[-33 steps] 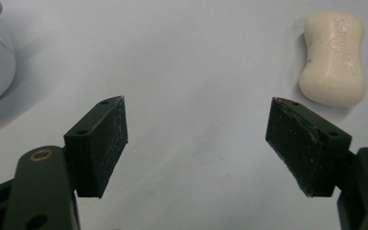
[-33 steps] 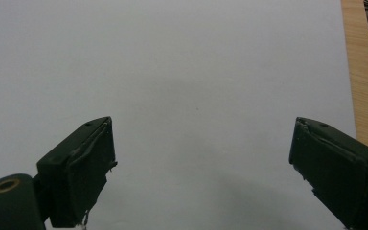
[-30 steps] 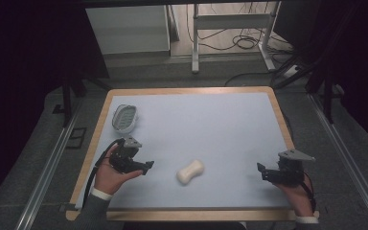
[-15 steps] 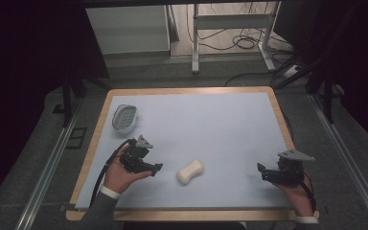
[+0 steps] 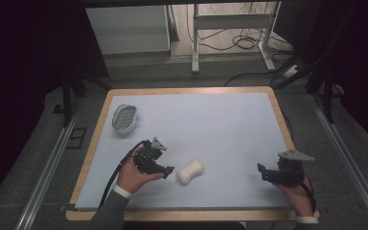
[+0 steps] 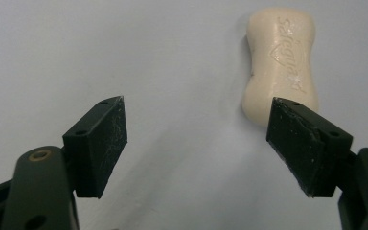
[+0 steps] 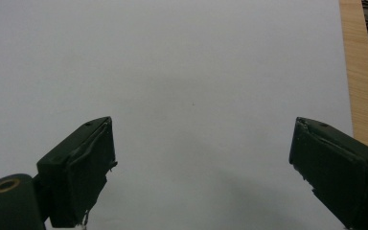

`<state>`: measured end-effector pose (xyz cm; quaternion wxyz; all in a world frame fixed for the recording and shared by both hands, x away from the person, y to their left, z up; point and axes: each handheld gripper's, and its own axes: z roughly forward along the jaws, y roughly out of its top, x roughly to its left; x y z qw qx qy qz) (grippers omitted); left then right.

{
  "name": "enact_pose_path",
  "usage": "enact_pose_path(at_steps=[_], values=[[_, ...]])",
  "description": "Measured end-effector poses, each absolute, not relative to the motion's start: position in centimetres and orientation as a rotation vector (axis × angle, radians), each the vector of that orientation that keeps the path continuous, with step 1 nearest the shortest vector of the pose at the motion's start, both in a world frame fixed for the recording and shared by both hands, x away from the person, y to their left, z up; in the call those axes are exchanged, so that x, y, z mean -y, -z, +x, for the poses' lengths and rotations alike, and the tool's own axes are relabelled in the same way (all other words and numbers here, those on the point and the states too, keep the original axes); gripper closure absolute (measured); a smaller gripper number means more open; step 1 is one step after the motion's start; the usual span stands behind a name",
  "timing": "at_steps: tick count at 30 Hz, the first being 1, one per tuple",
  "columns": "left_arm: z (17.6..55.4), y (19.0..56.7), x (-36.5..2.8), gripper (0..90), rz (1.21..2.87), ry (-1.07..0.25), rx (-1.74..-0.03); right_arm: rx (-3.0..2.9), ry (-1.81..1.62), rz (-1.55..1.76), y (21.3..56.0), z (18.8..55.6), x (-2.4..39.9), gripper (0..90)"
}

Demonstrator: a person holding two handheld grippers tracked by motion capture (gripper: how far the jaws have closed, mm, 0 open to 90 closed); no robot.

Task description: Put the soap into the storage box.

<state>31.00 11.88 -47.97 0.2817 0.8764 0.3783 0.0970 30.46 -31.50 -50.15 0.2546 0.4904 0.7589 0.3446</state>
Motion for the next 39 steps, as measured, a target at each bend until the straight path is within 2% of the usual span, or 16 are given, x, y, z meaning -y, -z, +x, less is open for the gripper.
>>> enact_pose_path(at_steps=[39], values=[[31.8,49.2,-5.3,22.4,2.45,-0.164,-0.9,-2.06,-0.913,1.333,50.4,30.6,31.6,8.3]])
